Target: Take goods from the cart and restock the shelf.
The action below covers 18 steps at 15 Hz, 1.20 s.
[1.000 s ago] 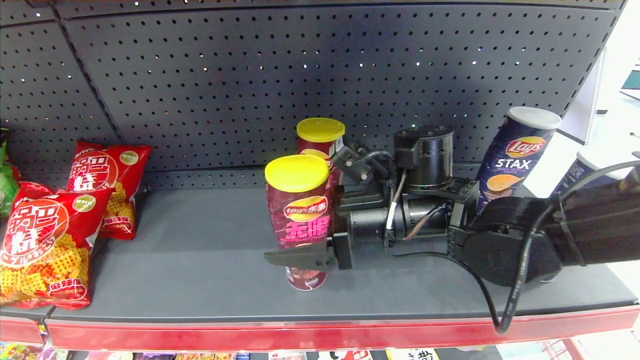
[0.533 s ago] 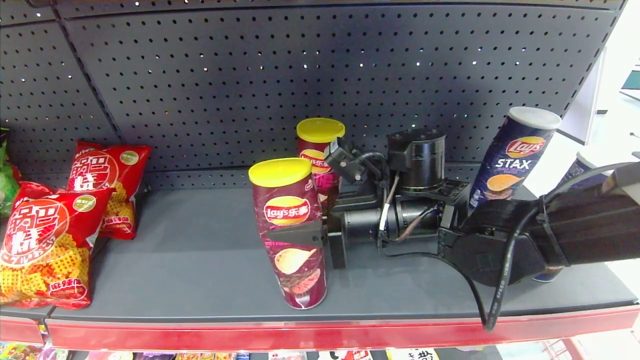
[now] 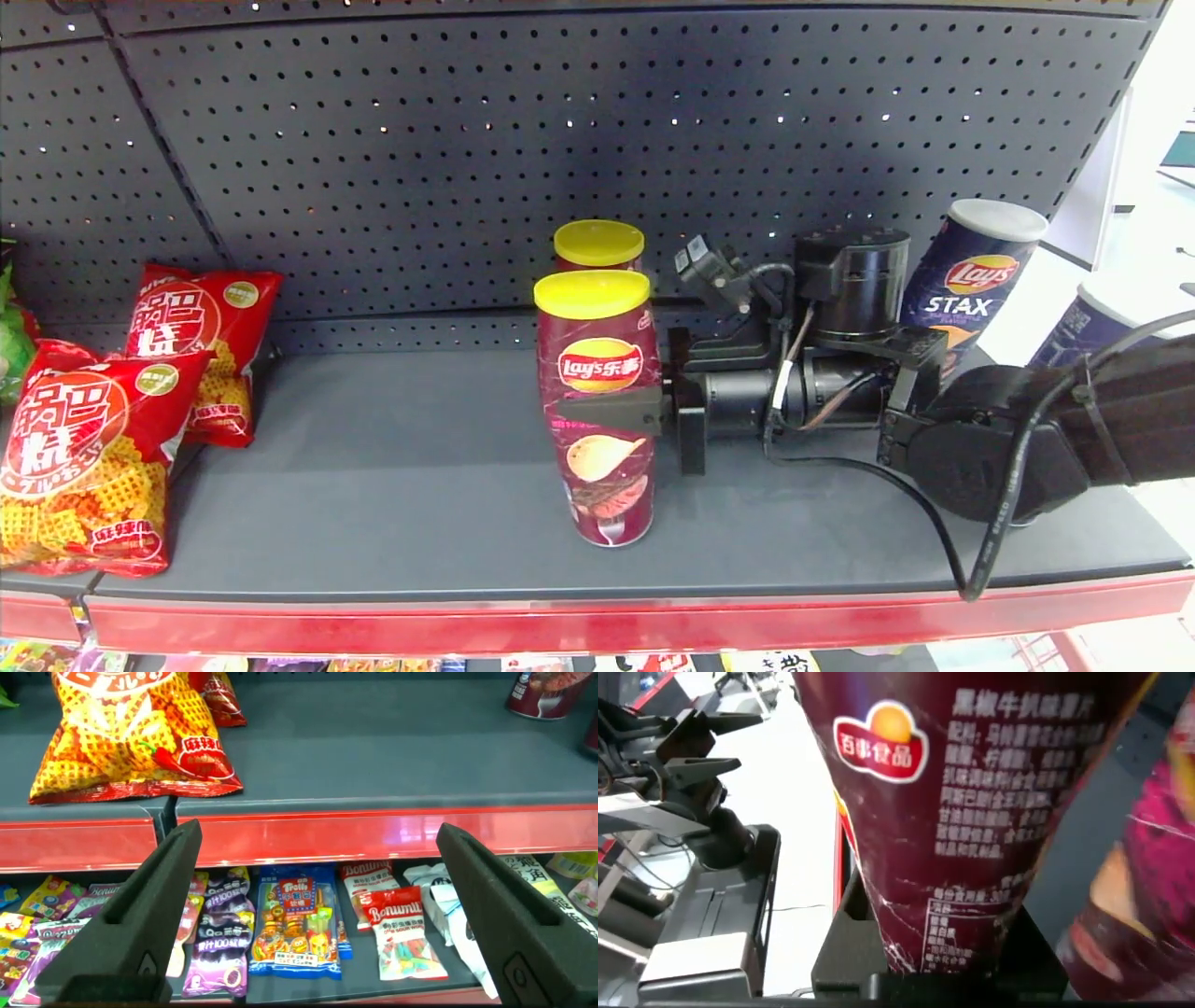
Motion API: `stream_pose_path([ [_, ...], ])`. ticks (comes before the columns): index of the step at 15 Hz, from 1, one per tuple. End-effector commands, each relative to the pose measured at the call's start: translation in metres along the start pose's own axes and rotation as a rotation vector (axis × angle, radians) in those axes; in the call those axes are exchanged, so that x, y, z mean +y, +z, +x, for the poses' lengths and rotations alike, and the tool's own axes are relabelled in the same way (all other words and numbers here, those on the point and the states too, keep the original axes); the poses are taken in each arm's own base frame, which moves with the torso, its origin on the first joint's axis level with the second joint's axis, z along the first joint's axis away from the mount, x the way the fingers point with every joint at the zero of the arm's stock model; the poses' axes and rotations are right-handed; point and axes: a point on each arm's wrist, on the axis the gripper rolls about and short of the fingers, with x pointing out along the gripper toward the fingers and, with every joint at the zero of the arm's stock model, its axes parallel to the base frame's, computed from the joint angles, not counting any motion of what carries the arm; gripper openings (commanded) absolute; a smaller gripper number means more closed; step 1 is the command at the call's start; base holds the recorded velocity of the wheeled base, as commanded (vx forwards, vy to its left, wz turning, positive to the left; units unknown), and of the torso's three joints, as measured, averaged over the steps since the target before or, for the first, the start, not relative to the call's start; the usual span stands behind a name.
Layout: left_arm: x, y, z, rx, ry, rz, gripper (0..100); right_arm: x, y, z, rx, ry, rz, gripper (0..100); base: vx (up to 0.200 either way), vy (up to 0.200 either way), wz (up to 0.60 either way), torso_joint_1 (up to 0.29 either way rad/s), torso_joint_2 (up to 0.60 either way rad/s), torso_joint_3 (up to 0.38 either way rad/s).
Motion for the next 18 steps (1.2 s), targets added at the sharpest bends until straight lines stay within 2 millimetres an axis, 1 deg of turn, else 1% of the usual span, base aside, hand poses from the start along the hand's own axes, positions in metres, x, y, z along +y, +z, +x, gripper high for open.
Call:
stream_pose_path([
  [1,0.0,0.0,0.0,0.001,0.0,-0.001,100,0.001,-0.001,-0.003,0.001,-0.001,0.003,0,0.0,0.0,0.0,0.0,0.0,0.0],
  [8,0.0,0.0,0.0,0.001,0.0,-0.001,100,0.01,-0.001,0.009,0.003,0.027,0.015,0,0.0,0.0,0.0,0.0,0.0,0.0],
  [12,0.0,0.0,0.0,0.002,0.0,-0.001,100,0.009,-0.005,0.011,0.011,0.028,0.023,0,0.0,0.0,0.0,0.0,0.0,0.0],
  [16,0.0,0.0,0.0,0.001,0.0,-0.001,100,0.005,-0.013,0.015,0.029,0.02,0.04,0,0.0,0.0,0.0,0.0,0.0,0.0],
  [17,0.0,0.0,0.0,0.001,0.0,-0.001,100,0.005,-0.013,0.015,0.029,0.019,0.038,100,0.0,0.0,0.0,0.0,0.0,0.0],
  [18,0.0,0.0,0.0,0.001,0.0,-0.001,100,0.005,-0.013,0.015,0.029,0.02,0.038,100,0.0,0.0,0.0,0.0,0.0,0.0],
])
